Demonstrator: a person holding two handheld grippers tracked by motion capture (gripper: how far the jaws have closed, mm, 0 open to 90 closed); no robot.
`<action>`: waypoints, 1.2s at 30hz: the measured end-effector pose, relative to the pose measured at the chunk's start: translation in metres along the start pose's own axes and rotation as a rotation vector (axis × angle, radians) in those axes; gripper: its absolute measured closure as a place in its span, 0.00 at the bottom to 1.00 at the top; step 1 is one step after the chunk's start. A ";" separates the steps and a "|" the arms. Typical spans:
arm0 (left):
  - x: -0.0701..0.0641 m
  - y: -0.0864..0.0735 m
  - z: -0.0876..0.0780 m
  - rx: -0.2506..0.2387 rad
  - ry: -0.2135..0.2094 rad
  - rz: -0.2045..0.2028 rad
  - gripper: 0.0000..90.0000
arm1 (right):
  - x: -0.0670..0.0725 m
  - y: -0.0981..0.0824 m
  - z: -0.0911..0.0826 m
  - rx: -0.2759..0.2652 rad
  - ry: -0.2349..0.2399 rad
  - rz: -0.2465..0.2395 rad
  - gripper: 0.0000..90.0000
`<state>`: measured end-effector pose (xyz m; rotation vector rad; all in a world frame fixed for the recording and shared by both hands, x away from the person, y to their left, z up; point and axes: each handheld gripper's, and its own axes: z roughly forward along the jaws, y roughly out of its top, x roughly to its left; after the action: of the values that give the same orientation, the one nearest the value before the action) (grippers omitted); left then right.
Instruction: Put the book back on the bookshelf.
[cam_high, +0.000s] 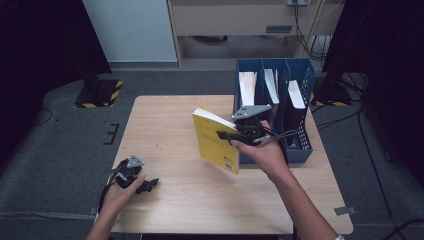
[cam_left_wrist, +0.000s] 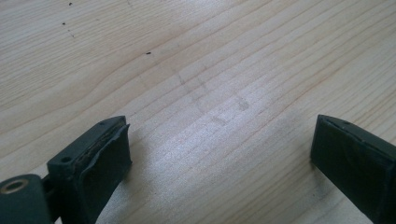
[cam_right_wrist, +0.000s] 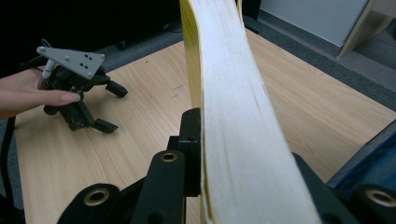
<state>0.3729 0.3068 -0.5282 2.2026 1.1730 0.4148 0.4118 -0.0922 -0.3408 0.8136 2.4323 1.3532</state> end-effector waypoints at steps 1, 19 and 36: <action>0.000 0.000 0.000 0.000 0.002 0.002 0.05 | 0.000 -0.001 -0.003 -0.002 0.001 0.001 0.83; -0.001 -0.005 0.003 -0.047 0.013 0.003 0.00 | -0.013 -0.027 -0.038 -0.028 -0.023 0.055 0.83; -0.001 -0.008 0.004 -0.074 0.010 0.002 0.00 | -0.018 -0.046 -0.072 -0.030 -0.060 0.077 0.83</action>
<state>0.3692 0.3080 -0.5364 2.1406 1.1430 0.4636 0.3770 -0.1723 -0.3414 0.9356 2.3527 1.3682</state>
